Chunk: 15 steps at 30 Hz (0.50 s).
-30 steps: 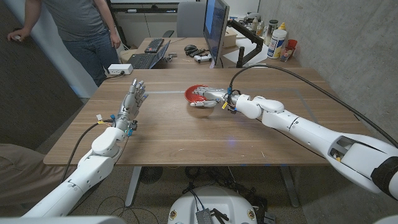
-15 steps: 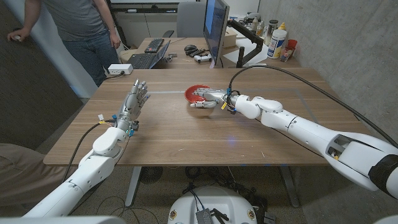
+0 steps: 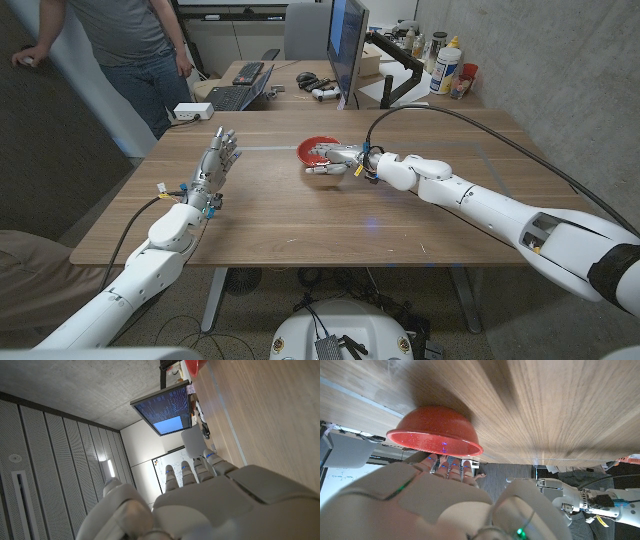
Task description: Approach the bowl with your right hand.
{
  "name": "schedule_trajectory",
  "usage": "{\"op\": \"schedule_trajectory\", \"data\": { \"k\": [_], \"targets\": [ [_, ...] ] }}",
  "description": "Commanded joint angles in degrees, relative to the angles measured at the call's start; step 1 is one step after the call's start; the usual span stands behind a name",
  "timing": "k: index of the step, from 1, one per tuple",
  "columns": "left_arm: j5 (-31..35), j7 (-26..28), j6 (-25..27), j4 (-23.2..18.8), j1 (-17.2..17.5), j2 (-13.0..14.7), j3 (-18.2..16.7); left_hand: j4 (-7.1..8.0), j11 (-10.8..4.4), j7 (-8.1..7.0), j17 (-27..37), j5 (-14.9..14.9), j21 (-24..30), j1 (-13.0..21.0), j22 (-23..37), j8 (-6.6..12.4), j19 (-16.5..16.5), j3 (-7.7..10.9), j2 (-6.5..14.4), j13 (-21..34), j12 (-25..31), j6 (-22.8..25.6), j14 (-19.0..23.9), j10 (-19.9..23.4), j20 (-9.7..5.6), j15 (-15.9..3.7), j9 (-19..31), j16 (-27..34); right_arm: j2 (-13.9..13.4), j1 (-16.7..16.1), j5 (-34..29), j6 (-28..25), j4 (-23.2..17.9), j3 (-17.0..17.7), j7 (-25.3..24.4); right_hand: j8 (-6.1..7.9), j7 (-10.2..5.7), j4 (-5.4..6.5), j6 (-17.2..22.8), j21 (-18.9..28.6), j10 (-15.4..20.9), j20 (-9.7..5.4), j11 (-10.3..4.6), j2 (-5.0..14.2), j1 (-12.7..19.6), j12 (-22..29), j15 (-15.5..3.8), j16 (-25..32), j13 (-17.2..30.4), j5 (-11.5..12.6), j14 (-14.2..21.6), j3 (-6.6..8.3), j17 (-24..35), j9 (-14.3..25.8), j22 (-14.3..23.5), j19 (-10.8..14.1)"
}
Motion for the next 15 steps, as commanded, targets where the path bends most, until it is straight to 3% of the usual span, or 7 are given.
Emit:
{"op": "schedule_trajectory", "data": {
  "k": [1, 15],
  "targets": [
    [0.1, -0.1, 0.3, 0.2, -0.5, 0.1, 0.1, 0.04, 0.13, 0.23, 0.3, 0.3, 0.0, 0.5, 0.3, -0.03, 0.1, -0.36, 0.0, 0.1, 0.2, 0.1, -0.2, 0.1, 0.25, -1.6, 0.2, 0.3, 1.1, 1.3, 0.0, 0.7, 2.8, -1.1, -0.4, -0.11, 0.09, -0.16, -0.2, 0.0, -0.6, -0.39, -0.25, 0.42, -0.1, 0.0, -0.32, 0.1, 0.3, 0.5, -3.8, -0.37, 0.2, 0.3, 0.3, -0.2],
    [-0.1, 0.1, 0.7, 0.6, -0.8, -0.2, 0.2, 0.06, 0.18, 0.22, 0.3, 0.3, 0.0, 0.5, 0.3, -0.04, 0.1, -0.48, 0.0, 0.1, 0.2, 0.1, -0.2, 0.1, 0.21, -1.62, 0.2, 0.3, 3.0, 3.4, -0.2, 1.7, 6.6, -2.7, -1.2, -0.17, 0.08, -0.06, -0.4, 0.0, -0.8, -0.28, -0.24, 0.48, -0.3, -0.1, -0.23, 0.2, 0.3, 0.5, -3.8, -0.47, 0.2, 0.3, 0.3, -0.3]
  ]
}}
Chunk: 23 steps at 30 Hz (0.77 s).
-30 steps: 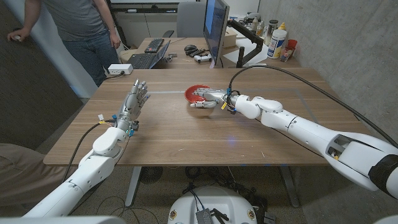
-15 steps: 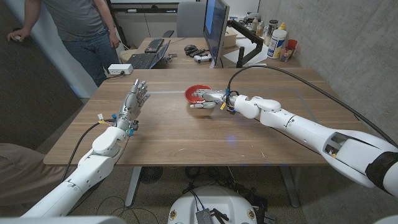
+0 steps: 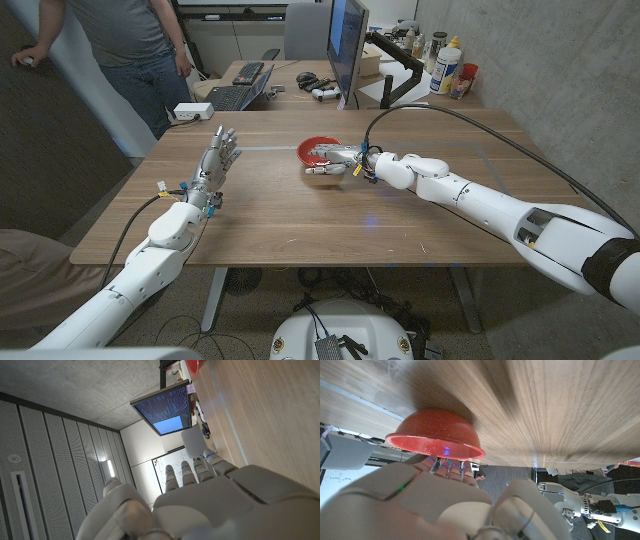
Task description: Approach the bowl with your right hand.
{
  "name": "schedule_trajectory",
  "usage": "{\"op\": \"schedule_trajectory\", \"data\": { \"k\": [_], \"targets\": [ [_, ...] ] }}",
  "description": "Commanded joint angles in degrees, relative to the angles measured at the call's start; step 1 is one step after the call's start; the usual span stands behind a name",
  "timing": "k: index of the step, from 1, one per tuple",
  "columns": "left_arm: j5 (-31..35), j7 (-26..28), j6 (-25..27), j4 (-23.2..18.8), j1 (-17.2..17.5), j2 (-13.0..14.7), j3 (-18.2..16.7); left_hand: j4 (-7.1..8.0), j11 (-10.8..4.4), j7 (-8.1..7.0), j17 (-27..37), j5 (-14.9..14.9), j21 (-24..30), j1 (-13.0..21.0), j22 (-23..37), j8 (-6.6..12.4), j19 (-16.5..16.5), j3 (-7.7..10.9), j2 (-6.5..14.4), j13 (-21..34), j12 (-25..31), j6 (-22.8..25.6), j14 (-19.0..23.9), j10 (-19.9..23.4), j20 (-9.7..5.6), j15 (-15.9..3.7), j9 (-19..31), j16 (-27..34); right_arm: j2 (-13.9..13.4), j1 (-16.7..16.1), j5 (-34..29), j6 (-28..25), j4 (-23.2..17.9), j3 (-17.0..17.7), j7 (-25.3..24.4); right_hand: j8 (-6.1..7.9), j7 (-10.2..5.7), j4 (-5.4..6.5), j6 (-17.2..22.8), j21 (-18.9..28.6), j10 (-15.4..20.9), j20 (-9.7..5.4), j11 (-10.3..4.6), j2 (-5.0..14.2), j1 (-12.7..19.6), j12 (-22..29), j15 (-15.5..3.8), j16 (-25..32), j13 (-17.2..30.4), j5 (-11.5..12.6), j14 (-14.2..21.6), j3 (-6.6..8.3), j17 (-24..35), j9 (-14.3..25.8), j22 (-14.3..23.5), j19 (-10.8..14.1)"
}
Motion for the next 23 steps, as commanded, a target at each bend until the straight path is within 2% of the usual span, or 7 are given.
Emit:
{"op": "schedule_trajectory", "data": {
  "k": [1, 23],
  "targets": [
    [-0.1, 0.2, 0.1, 0.5, -0.2, -0.2, 0.1, 0.06, 0.18, 0.23, 0.3, 0.3, 0.0, 0.5, 0.3, -0.04, 0.1, -0.49, 0.0, 0.1, 0.2, 0.1, -0.3, 0.1, 0.2, -1.64, 0.2, 0.2, 1.6, 1.7, -0.1, 0.9, 3.3, -1.4, -0.7, -0.18, 0.08, -0.06, -0.4, 0.0, -0.4, -0.24, 0.08, 0.35, -0.2, -0.1, -0.23, 0.2, 0.3, 0.5, -3.8, -0.47, 0.2, 0.3, 0.3, -0.3],
    [0.2, 1.6, -0.6, -0.2, 1.1, -0.6, -0.5, 0.08, 0.26, 0.26, 0.3, 0.3, 0.0, 0.6, 0.3, -0.06, 0.2, -0.63, 0.1, 0.1, 0.2, 0.1, -0.3, 0.1, 0.15, -1.62, 0.2, 0.3, 2.3, 3.5, -0.2, 2.6, 5.4, -3.1, -1.0, -0.19, 0.08, 0.02, -0.5, 0.1, -0.6, 0.05, 0.04, 0.58, -0.3, -0.1, -0.14, 0.2, 0.3, 0.6, -3.8, -0.49, 0.2, 0.3, 0.3, -0.3]
  ]
}}
